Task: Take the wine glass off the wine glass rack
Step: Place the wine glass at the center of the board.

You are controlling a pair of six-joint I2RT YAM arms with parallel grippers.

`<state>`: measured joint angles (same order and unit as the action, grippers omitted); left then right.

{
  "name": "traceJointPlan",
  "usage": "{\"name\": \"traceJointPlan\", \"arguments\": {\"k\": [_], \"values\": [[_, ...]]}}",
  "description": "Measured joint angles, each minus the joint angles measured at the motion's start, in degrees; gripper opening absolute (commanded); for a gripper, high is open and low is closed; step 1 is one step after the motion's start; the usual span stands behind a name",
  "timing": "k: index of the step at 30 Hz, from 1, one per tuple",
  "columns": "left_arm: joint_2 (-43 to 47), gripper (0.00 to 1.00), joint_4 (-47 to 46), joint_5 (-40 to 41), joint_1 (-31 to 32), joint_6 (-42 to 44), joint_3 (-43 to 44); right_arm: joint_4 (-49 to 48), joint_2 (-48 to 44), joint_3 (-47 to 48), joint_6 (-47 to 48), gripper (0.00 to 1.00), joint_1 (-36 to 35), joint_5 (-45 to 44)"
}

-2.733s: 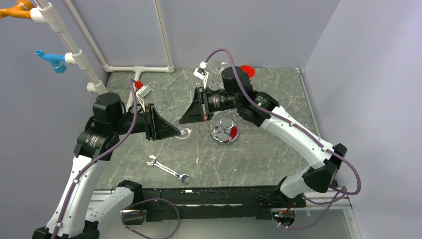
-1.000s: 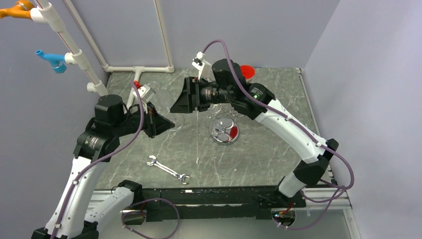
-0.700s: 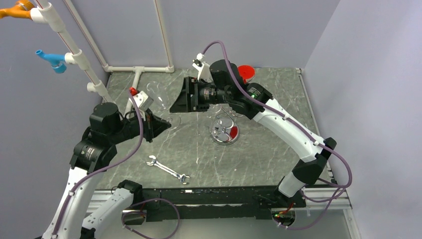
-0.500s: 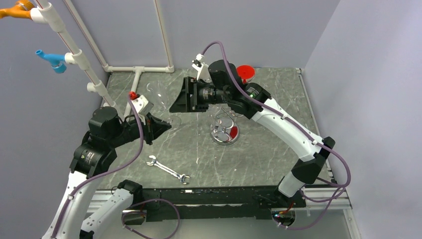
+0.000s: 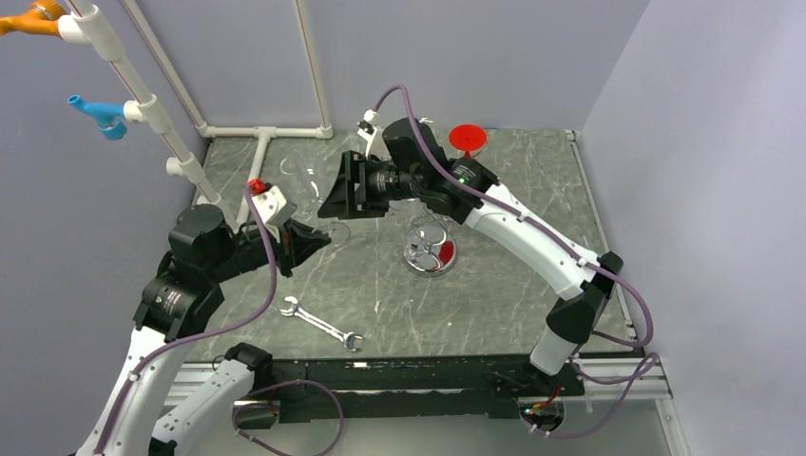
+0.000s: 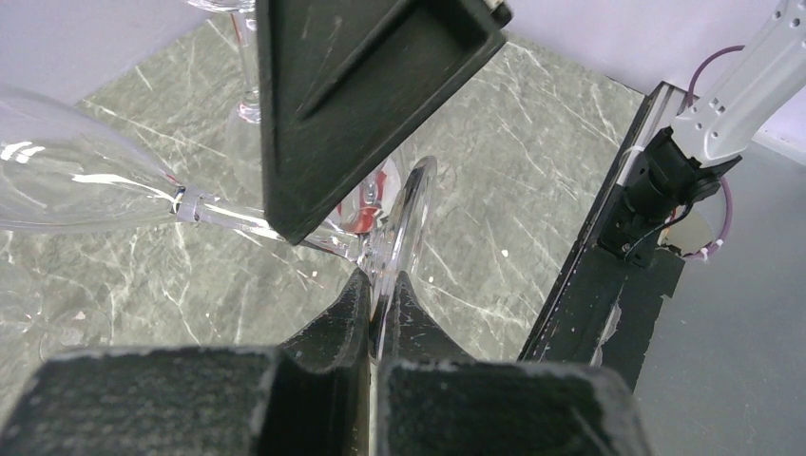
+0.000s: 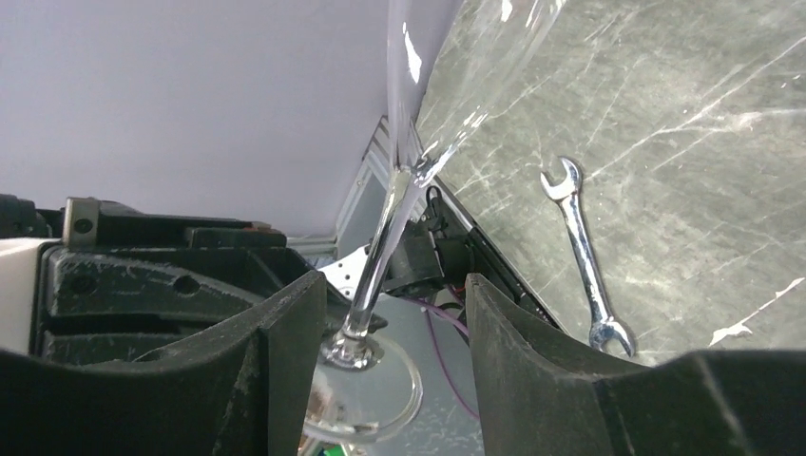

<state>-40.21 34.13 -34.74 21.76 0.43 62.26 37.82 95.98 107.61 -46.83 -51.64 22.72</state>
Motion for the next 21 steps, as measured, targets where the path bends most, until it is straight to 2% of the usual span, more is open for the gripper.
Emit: {"name": "traceJointPlan", "arguments": {"k": [9,14,19,21], "values": [[0.0,0.0,-0.31,-0.37,0.94,0.48,0.0,-2.54,2.69,0.0,-1.36,0.46,-0.46,1.68],[0.0,0.0,-0.44,-0.37,1.14,0.48,0.0,-3.69,3.19,0.02,-1.79,0.32,-0.74,2.14],[-0.02,0.0,-0.42,-0.35,1.2,0.48,-0.02,-4.92,3.41,0.02,-2.27,0.23,-0.98,2.95],[0.0,0.0,-0.31,-0.26,1.2,0.57,-0.02,-4.96,3.45,0.02,-2.62,0.15,-0.98,3.13]]}}
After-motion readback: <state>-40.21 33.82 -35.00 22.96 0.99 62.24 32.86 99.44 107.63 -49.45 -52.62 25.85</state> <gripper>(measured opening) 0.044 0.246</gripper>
